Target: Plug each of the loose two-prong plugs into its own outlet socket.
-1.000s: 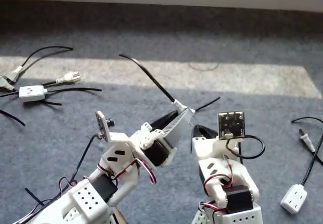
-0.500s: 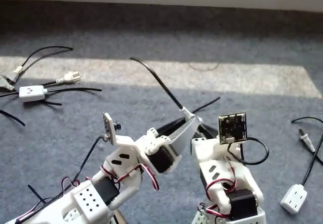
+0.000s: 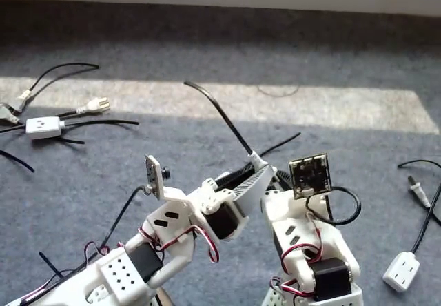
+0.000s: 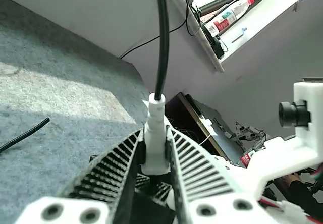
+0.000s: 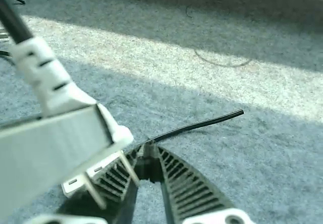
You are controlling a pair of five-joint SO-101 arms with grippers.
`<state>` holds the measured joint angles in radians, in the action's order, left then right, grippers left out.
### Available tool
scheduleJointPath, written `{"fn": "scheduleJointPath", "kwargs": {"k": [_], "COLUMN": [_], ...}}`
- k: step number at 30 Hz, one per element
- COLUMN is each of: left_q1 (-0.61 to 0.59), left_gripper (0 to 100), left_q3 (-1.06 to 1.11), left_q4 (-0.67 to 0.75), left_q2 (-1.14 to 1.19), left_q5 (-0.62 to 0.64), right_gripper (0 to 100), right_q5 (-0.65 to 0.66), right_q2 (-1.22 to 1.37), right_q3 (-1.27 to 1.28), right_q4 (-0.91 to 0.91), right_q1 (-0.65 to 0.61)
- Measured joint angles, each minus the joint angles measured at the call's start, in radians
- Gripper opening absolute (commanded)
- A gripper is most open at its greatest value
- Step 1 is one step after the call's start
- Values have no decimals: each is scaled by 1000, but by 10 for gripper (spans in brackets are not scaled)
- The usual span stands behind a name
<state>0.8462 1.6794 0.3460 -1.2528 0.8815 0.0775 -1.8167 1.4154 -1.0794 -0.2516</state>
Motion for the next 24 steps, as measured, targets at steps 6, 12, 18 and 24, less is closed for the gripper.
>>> {"fn": "scheduleJointPath", "kwargs": {"k": [6, 12, 18, 24], "left_q1": [29, 31, 31, 32], "left_gripper": [7, 7, 7, 7], "left_q3": [3, 3, 3, 6], "left_q4": [-38, -38, -38, -46], "left_q2": [-12, -14, -14, -11], "left_q5": [-83, -86, -87, -87], "right_gripper": [7, 7, 7, 7], "right_q5": [5, 9, 9, 9], "right_q2": [0, 0, 2, 2], "right_q3": [2, 2, 3, 77], "right_q4": [18, 75, 115, 232], "right_q1": [61, 103, 130, 181]}}
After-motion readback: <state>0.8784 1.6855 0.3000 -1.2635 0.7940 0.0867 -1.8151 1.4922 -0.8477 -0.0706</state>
